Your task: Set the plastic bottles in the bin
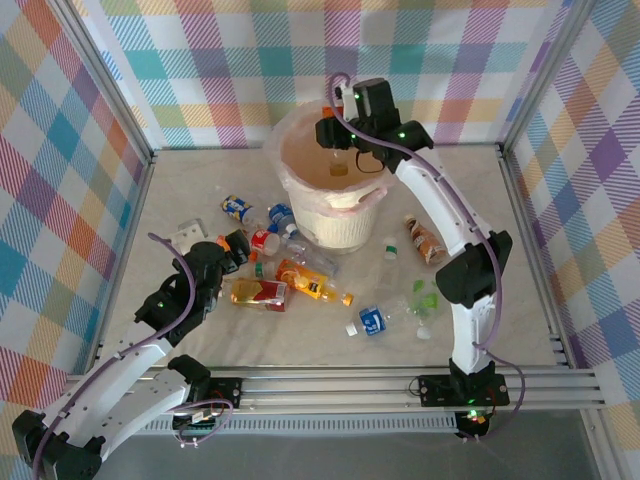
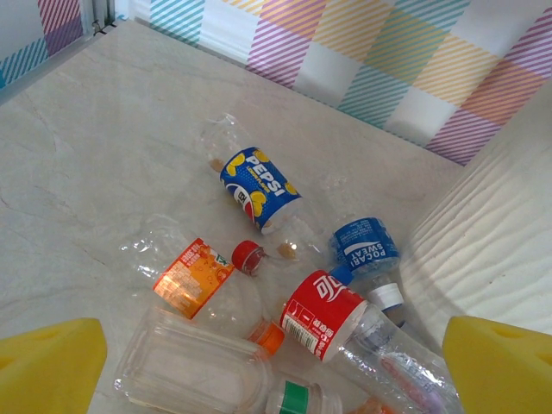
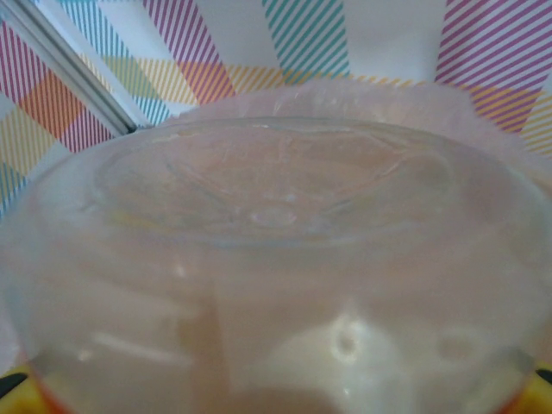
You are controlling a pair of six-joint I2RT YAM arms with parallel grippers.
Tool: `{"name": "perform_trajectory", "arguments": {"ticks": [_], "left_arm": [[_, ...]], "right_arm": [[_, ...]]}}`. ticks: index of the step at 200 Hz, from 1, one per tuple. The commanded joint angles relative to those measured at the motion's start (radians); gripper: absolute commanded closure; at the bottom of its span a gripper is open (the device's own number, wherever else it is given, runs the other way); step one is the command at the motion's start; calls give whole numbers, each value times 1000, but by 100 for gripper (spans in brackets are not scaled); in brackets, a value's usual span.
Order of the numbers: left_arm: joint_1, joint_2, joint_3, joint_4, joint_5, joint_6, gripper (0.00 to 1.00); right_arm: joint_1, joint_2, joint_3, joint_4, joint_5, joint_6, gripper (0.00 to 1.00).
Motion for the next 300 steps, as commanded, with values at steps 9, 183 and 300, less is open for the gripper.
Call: {"name": "perform_trajectory", "arguments": {"ticks": [9,183,300], "left_arm": [[0,-12,-7,20,-3,-13,0],[0,-10,-8,4,-39,-24,0],[1,-13,-1,-14,-47,-26,0]], "right_arm": [[-1,3,-8,-22,-22,-54,75],[-1,213,92,-212,39,-161,42],[-1,253,261,-311,60,-166,4]]}}
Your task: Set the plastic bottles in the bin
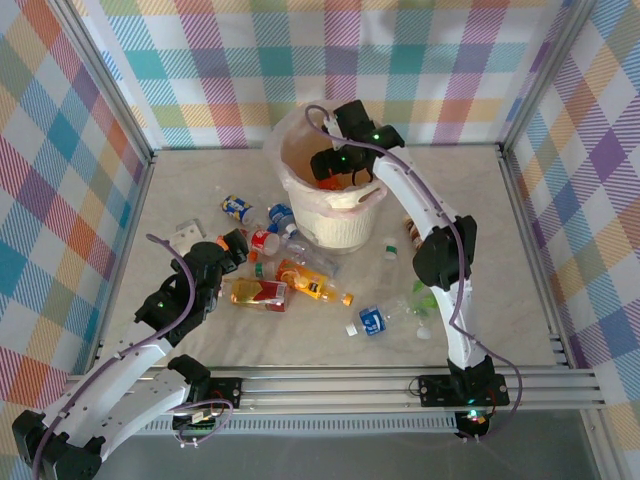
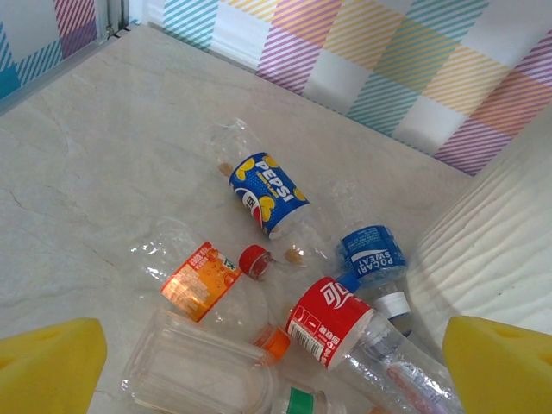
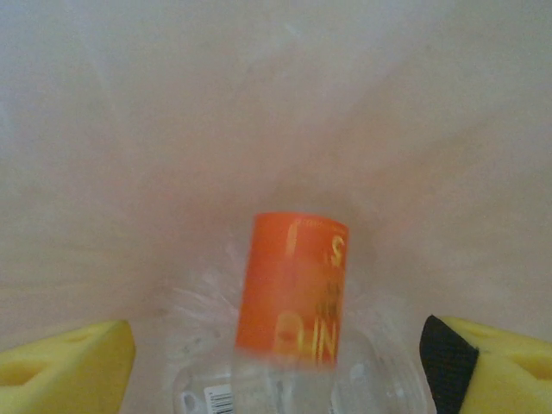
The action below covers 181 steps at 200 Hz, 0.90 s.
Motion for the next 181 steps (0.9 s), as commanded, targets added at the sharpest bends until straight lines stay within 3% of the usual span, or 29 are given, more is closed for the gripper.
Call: {"name": "perform_trajectory", "arguments": {"ticks": [1,42,103,148,181], "left_arm": [[1,-13,0,-11,-19,-7,0],[1,-15,-1,-20,-19,-10,0],[1,-26,-4,-30,-23,-15,0],[1,-28,-6,-26,-22,-12,0],[1,-28,-13,-16,-20,-13,0]], "right_arm": [[-1,-3,92,-49,13,-8,3],[-1,-46,207,-79,35,-10,0],[-1,-223,198,-90,229,66,0],[-5,-403,2,-86,383,133,0],[-14,-584,-279,-84,458,225,0]]}}
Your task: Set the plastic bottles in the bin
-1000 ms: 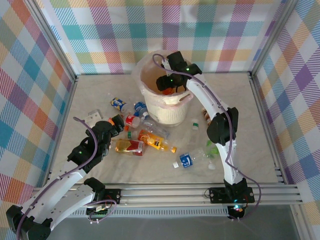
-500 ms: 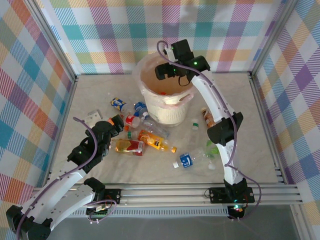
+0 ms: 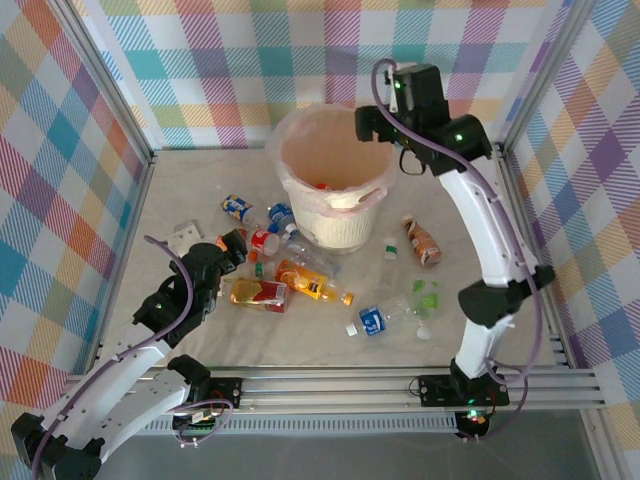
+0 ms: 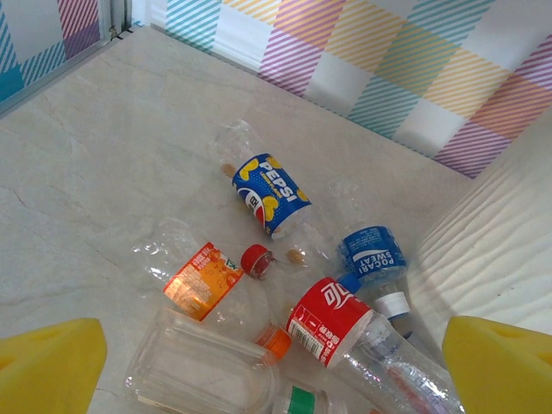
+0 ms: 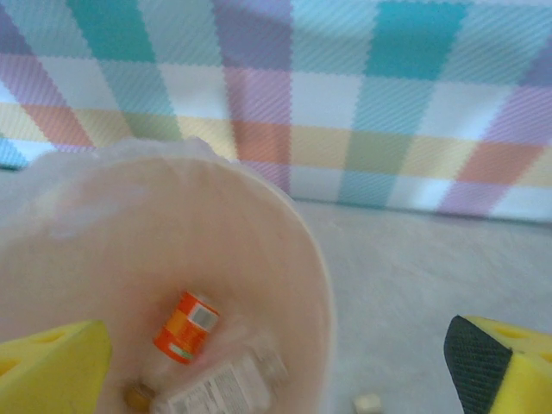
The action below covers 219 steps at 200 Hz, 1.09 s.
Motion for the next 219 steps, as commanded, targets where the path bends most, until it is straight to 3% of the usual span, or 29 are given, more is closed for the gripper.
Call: {"name": "perform_trajectory", "arguments": {"ticks": [1,55,96,162,219], "left_arm": [[1,-13,-12,-5,-17,-9,0],[1,-7,-28,30,-21,-21,0],[1,6,-49,64,-7,-40,0],[1,24,-44,62,-12,-39,0],[1,22,-30,56,-11,-20,0]], "right_arm": [[-11,-89,-173,-19,97,97,0],[-26,-440,-749,-26,118,327,0],[-36,-651,-1105,-152,91,518,0],[-47,-867,-1433,-180,-74,664,0],[-87,-827,-1565,-28,-196,650,0]]}}
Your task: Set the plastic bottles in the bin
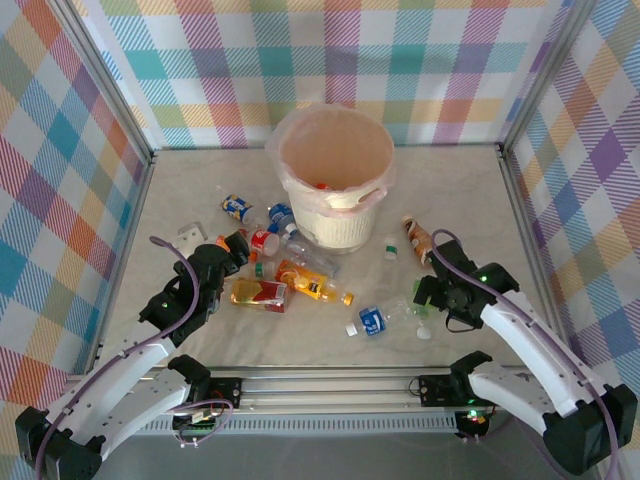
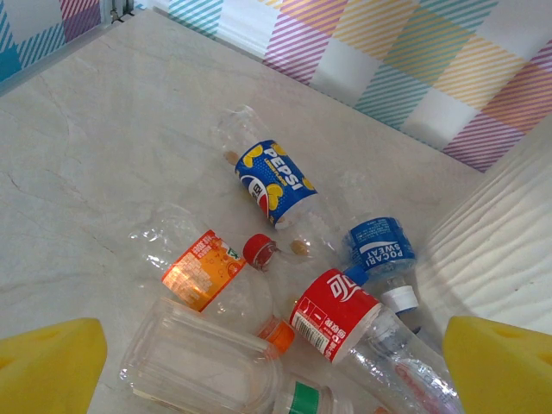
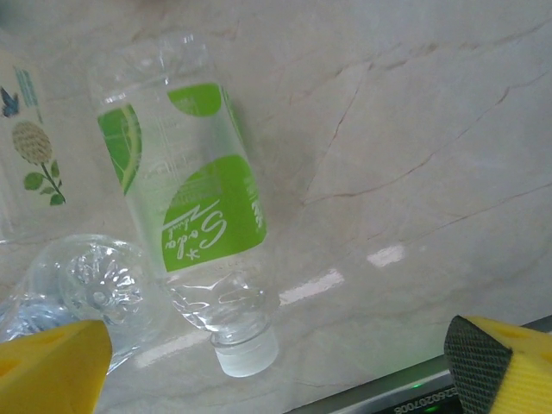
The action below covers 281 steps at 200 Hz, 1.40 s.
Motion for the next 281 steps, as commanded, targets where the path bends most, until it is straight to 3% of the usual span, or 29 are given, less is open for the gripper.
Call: {"name": "perform_trajectory", "arguments": {"ticks": [1,114,162,207,281], "left_arm": [[1,0,9,17,-12,6,0],[1,5,22,7,-15,6,0],[1,15,27,2,-10,4,0],[1,22,27,3,-10,2,0],[1,29,29,7,-11,0,0]], "right_arm": [[-25,33,-33,85,-72,6,1],[-193,181,-110,324,-243,-119,10],[-210,244,-138,366,-260,-127,14],[-240,253,-165,365,-241,-119,24],[-292,292,-202,413,-253,-92,22]]}}
